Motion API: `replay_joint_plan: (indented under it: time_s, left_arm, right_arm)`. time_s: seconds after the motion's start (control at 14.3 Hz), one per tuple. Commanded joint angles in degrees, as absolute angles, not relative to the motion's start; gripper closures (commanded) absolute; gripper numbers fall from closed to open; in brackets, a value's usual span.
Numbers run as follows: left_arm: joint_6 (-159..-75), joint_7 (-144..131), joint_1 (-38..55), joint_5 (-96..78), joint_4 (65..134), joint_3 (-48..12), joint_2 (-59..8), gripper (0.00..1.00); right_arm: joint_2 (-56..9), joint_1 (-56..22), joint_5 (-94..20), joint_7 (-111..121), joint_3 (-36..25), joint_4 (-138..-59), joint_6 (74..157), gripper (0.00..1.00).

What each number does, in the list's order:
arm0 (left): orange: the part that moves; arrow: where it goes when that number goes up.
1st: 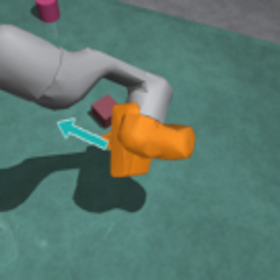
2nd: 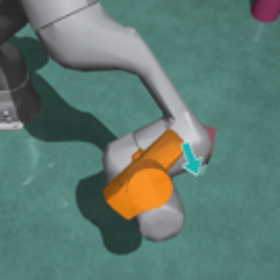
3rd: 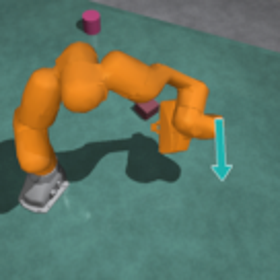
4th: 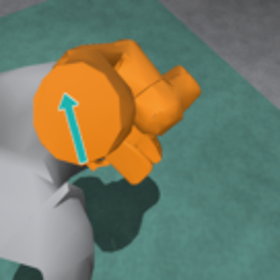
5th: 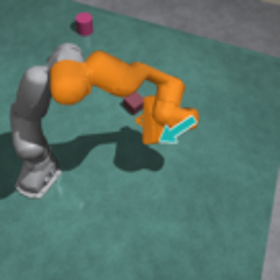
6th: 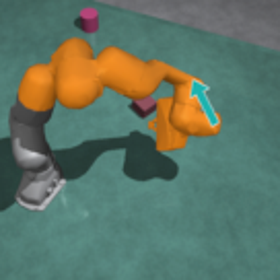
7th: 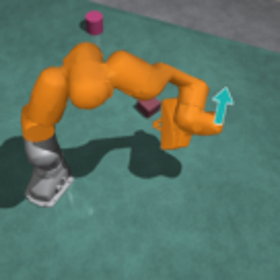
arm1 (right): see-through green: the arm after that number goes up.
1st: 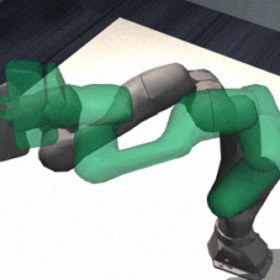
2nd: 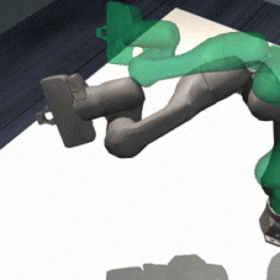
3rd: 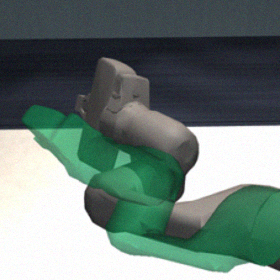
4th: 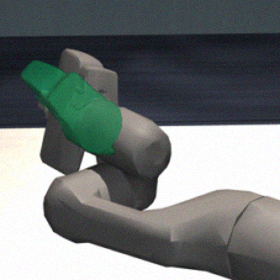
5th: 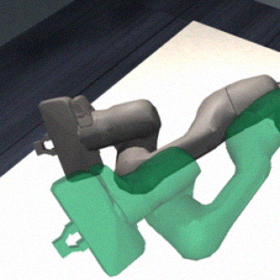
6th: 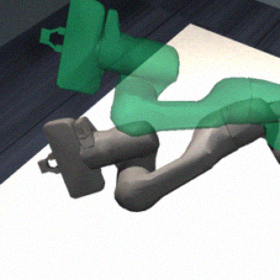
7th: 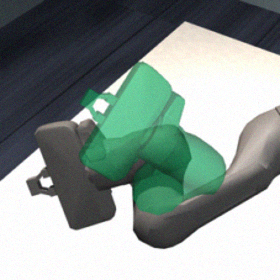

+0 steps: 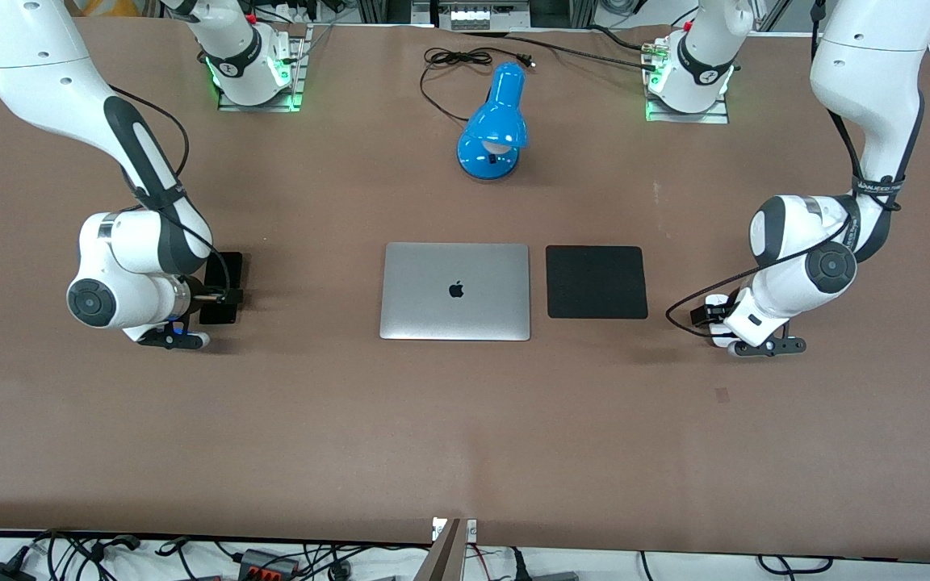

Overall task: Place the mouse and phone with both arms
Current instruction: 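Grasp the phone with the right gripper while the left gripper grasps the mouse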

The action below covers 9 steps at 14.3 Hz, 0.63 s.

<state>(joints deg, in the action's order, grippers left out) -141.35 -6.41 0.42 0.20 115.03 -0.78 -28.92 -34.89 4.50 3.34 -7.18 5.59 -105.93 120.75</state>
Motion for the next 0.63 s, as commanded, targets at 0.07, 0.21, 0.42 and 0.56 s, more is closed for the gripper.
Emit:
replay_joint_plan:
  time_s: [0.07,0.21,0.42,0.56]
  left_arm:
    - [-142.21,-6.77,0.09,1.41,115.31,-0.79,-29.18,0.0]
    - [-142.21,-6.59,0.09,1.41,115.14,-0.62,-29.18,0.0]
    - [-142.21,-6.59,-1.05,2.45,115.05,-0.62,-29.79,0.0]
    - [-144.22,-6.59,-1.05,3.43,115.31,-0.62,-29.79,0.0]
  right_arm:
    - [-33.22,5.1,2.81,-6.86,5.89,-108.8,122.86,0.0]
    - [-33.05,5.27,2.81,-6.86,5.89,-110.21,124.71,0.0]
    - [-33.05,5.36,2.81,-6.86,5.89,-110.74,125.24,0.0]
    - [-32.96,5.36,2.81,-6.86,5.89,-111.18,125.86,0.0]
